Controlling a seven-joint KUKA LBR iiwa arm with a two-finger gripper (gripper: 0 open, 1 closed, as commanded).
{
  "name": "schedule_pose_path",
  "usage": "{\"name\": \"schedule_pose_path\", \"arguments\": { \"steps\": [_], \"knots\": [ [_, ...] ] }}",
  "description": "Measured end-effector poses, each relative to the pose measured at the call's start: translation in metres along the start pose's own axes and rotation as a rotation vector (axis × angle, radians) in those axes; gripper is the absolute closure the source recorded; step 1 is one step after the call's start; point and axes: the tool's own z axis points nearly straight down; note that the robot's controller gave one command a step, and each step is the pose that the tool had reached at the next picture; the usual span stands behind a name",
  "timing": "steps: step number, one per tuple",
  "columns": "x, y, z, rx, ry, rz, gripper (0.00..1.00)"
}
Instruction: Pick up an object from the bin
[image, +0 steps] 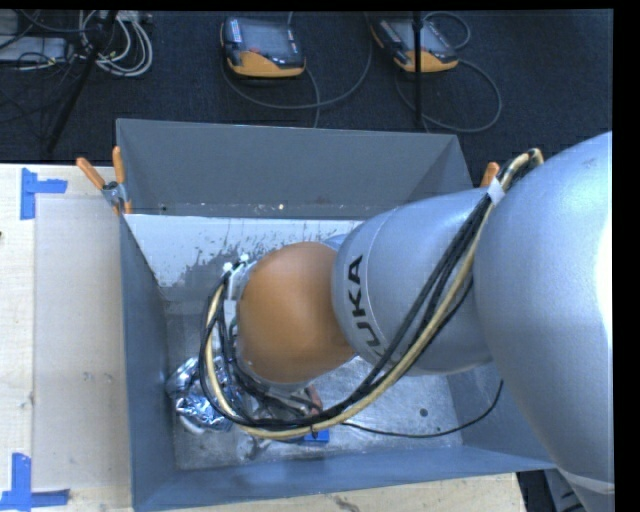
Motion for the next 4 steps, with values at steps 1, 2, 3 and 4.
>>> {"name": "schedule_pose_path", "arguments": {
  "steps": [1, 2, 3, 4],
  "knots": [
    [-0.01, 0.016, 0.031, 0.004, -0.004, -0.245, 0.0],
    [-0.021, 0.018, 0.039, 0.018, -0.005, -0.496, 1.0],
    [-0.021, 0.018, 0.039, 0.018, -0.006, -0.496, 1.0],
    [-0.02, 0.019, 0.036, 0.016, -0.003, -0.495, 1.0]
  ]
}}
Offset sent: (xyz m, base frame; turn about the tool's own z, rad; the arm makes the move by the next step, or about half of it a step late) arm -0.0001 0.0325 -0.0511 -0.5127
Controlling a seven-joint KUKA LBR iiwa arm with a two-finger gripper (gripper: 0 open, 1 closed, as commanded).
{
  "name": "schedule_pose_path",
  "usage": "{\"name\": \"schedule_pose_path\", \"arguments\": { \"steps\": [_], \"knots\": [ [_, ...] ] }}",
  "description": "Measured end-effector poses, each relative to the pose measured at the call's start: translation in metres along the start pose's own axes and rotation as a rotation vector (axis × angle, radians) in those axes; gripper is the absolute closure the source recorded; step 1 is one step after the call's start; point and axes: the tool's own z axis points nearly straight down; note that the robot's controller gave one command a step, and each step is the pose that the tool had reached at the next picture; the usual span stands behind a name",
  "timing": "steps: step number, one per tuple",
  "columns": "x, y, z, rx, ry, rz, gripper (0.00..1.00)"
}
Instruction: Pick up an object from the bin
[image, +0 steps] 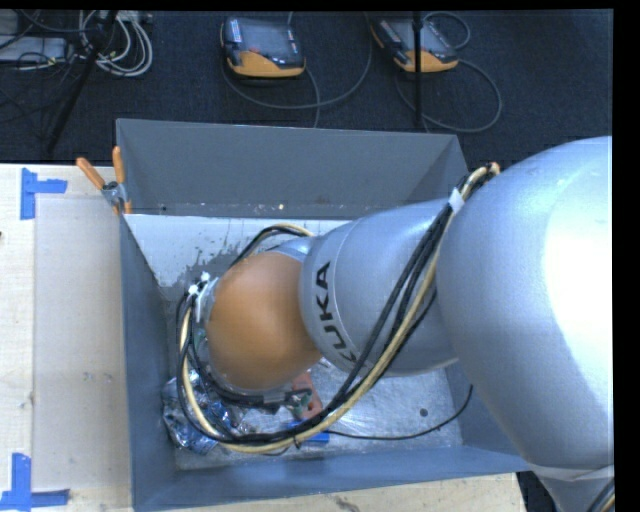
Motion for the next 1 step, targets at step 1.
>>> {"name": "schedule_pose_path", "arguments": {
  "steps": [1],
  "knots": [
    [0.0018, 0.0016, -0.0153, -0.011, 0.008, 0.0, 1.0]
  ]
}}
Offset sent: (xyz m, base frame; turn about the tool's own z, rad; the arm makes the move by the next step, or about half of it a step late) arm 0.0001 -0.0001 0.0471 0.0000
